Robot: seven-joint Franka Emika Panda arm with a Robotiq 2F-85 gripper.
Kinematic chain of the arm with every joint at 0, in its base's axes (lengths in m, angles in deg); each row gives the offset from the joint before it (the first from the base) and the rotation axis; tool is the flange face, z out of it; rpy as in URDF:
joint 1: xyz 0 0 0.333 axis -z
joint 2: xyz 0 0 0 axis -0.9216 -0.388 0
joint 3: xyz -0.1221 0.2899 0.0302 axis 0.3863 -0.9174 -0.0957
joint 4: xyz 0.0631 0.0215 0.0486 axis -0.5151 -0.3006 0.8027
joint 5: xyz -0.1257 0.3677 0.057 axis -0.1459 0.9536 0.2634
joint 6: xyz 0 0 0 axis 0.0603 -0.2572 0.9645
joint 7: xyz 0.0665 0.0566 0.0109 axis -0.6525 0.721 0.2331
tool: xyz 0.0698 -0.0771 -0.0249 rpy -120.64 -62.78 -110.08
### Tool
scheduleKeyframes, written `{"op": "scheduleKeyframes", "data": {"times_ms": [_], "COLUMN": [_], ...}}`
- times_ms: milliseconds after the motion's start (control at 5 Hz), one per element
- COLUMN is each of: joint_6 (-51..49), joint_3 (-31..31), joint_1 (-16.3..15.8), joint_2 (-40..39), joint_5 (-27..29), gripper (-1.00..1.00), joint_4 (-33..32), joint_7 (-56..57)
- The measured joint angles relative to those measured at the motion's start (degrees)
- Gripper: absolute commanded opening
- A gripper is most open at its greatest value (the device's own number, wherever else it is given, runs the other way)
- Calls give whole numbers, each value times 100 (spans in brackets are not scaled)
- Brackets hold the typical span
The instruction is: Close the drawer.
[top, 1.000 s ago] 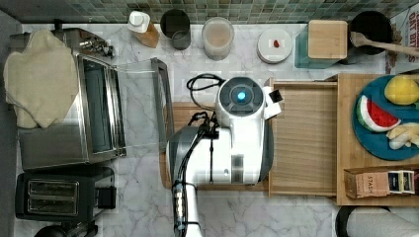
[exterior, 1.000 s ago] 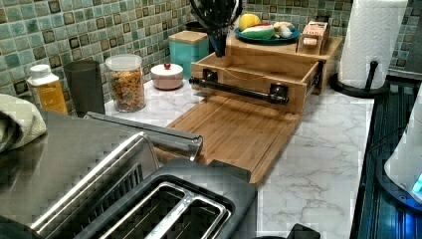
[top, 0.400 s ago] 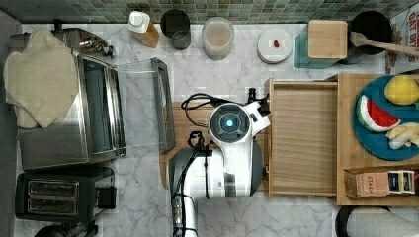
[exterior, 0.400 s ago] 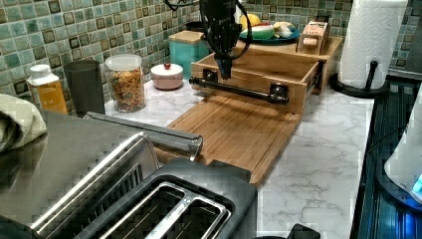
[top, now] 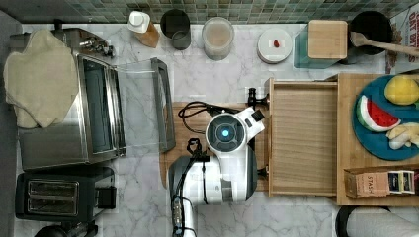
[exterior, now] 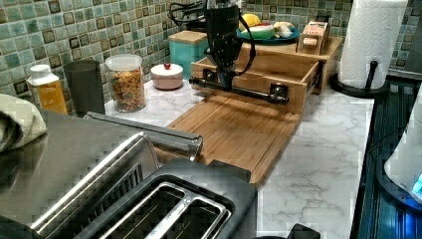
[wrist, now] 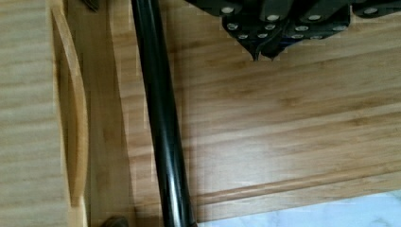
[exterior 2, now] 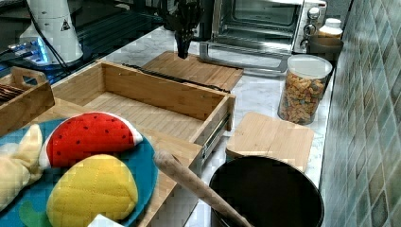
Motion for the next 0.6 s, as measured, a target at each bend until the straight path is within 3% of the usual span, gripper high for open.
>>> {"op": "scheduleKeyframes", "data": {"times_ms": [400, 600], "joint_6": [906, 638], "joint_3": [73, 135], "joint_1": [4, 110], "joint_2": [-359, -531], "joint_5": [-332, -332], "gripper": [-100, -100], "joint_4": [-123, -134], "joint_7": [373, 871]}}
